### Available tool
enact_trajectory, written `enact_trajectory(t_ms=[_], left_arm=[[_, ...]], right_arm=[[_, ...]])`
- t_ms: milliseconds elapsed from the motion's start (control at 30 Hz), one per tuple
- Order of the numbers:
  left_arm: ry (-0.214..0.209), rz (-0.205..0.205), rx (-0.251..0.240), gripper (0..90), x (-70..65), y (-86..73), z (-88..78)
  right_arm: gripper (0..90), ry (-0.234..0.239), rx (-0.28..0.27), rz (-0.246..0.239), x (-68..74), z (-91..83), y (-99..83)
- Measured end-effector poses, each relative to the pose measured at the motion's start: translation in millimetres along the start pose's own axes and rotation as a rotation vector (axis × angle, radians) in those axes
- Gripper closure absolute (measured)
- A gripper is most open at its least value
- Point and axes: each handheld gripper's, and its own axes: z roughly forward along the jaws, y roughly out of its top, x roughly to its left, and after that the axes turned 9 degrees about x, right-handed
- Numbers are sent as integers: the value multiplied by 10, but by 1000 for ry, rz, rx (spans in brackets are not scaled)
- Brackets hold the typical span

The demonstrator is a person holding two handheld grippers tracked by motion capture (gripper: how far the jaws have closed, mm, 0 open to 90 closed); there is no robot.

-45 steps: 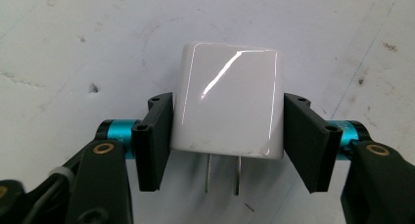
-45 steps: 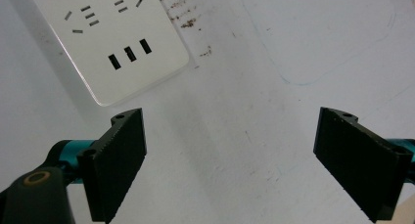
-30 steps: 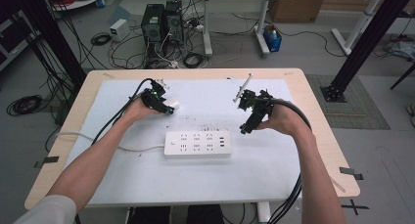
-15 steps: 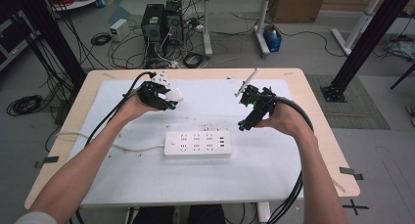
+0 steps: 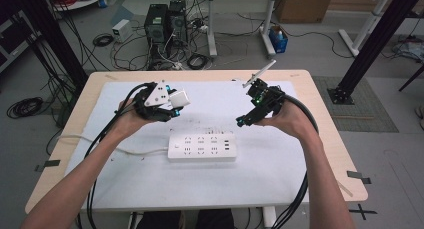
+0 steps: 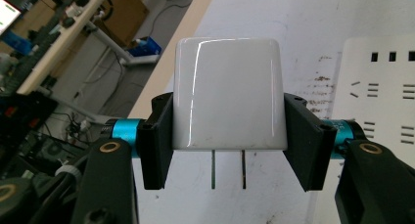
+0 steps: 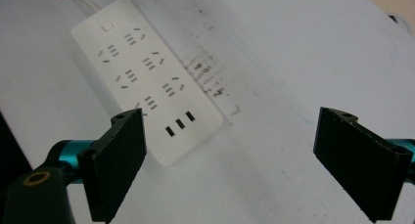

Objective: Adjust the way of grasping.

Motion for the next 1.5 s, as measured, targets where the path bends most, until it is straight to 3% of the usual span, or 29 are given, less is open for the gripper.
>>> enact_trajectory(t_ms=[133,267,467,567,867,967,1033,1167,1367,1500], left_arm=[[44,32,-42,426,-129,20,-73],[81,77,-80,425,-238,71,-139],[135,140,-104,425,-340,112,-178],[140,151,-127,426,-376,121,-185],[208,232,-195,425,-536,221,-189],[215,242,-204,425,-570,247,-180],[224,273,-201,426,-602,279,-158],[215,271,-210,425,-630,311,-119],[231,306,-224,425,-688,377,-100],[233,304,-244,425,-708,404,-100]], right_arm=[[117,27,-39,3,29,6,58],[118,101,-102,14,41,-15,104],[120,172,-166,40,49,-15,161],[121,232,-203,54,45,16,183],[122,388,-280,71,86,141,274],[158,429,-294,66,97,177,295],[162,459,-320,65,104,191,302],[161,499,-344,68,124,211,323],[162,509,-339,81,155,276,367],[178,531,-331,81,170,336,377]])
